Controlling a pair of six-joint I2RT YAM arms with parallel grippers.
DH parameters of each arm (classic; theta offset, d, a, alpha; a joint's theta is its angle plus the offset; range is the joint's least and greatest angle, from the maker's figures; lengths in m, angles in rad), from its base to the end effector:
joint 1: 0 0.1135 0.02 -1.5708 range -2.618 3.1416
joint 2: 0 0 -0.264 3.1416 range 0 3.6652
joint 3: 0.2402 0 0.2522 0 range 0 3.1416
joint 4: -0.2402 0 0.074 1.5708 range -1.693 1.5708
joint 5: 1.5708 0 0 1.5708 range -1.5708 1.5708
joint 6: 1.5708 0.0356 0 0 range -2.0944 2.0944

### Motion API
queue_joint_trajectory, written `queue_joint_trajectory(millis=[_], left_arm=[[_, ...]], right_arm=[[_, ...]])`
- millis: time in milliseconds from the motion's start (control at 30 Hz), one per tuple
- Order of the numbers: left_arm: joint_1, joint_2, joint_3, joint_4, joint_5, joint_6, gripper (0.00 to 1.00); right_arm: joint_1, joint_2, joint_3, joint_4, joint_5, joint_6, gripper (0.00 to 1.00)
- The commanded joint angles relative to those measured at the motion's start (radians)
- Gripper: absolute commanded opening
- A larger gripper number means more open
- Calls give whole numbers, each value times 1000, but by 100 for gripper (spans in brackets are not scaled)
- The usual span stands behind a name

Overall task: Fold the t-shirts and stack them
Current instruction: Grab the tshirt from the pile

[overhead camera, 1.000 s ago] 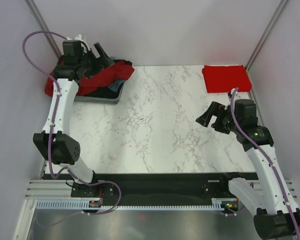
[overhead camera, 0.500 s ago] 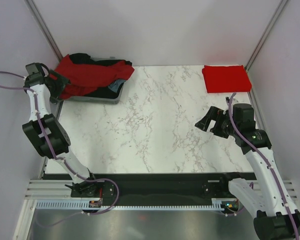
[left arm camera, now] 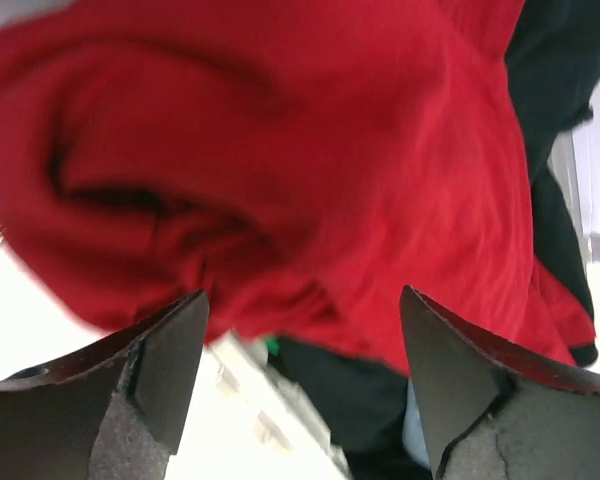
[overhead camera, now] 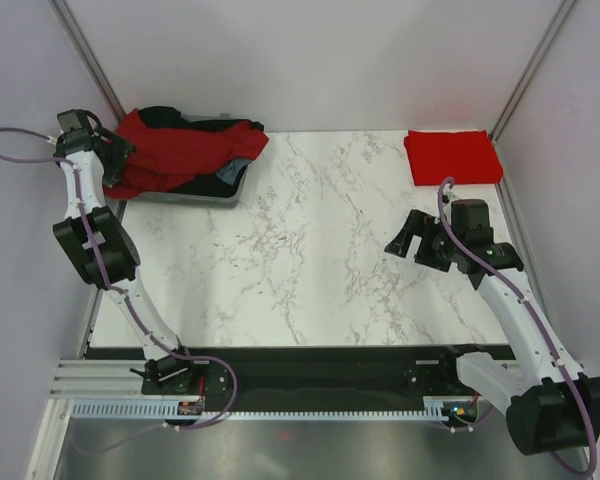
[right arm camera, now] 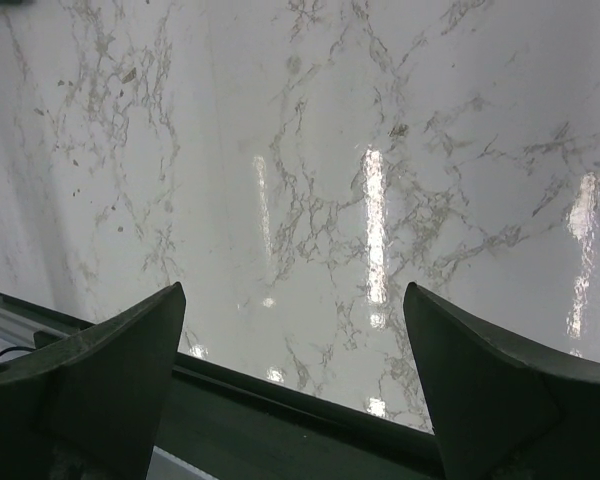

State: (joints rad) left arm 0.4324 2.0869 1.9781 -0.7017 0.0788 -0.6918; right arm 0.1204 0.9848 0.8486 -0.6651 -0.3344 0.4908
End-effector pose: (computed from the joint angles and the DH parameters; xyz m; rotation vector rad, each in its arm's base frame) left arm 0.4331 0.1968 0.2968 -1.2412 2.0412 -0.2168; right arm 0.1969 0.0356 0.2823 0.2829 2.4073 0.6838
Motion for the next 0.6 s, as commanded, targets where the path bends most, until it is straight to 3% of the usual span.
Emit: queue_joint_trajectory(millis=[0,133,200,267,300,333,567], left_arm=[[5,94,103,16,4,-26,84],[-7,174,206,16,-2,-25,75],[-14,212,269,15,-4,-29,62],[-20,229,318,11,12,-43,30],[-24,232,326,11,21,-52,7],[-29,225,329,11,21,-60,2],[-99,73,393,11,27,-124,2]], right_arm=[[-1,32,-6,84,17,-23,98],[1,81,-19,130,-5,-15,98],[-1,90,-25,133,0,-24,98],[-1,97,-32,134,12,-29,98],[-1,100,-36,134,14,-29,98],[-2,100,-37,137,15,-28,98],[-1,61,-42,134,-6,-6,98]])
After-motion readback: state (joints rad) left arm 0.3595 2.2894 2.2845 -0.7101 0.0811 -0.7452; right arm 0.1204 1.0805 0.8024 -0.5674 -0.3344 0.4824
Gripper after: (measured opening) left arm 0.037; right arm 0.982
